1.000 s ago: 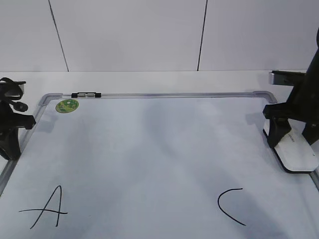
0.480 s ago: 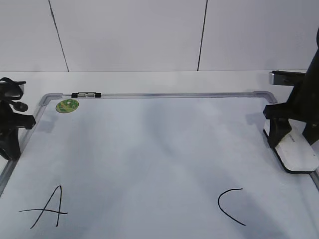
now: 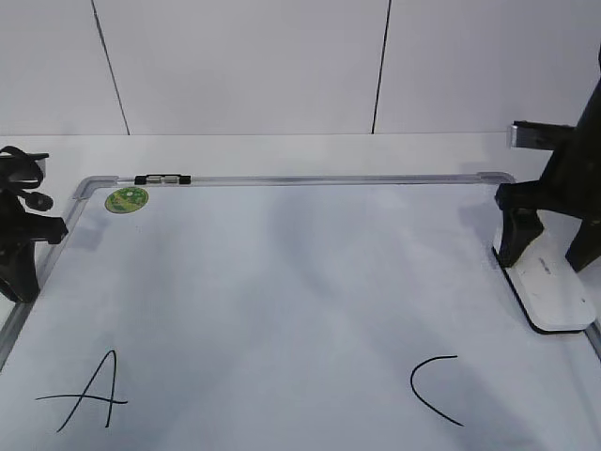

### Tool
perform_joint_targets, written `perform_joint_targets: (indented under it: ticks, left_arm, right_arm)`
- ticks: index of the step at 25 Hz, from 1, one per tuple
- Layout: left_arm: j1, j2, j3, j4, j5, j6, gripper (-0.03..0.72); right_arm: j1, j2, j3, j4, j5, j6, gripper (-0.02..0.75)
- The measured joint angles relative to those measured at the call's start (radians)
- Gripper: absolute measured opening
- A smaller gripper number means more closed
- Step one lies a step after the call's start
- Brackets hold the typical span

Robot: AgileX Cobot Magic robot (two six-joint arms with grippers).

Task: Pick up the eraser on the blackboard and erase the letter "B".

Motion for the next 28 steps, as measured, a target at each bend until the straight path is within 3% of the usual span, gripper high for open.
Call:
perform_joint_targets:
  ticks: [14,21,28]
  left_arm:
    - [0.0,0.0,0.0,0.0,-0.004,-0.012,0.041]
    - [0.0,0.005,-0.048,-0.001,0.018,-0.012,0.17]
    - [-0.002,0.005,-0.184,-0.001,0.147,-0.012,0.197]
  right_arm:
    - [0.0,-0.057,-0.096,0.002,0.042,0.017,0.604]
    - [0.0,-0.183,-0.096,0.003,0.048,0.032,0.596]
    - [0.0,-0.314,-0.096,0.004,0.053,0.041,0.596]
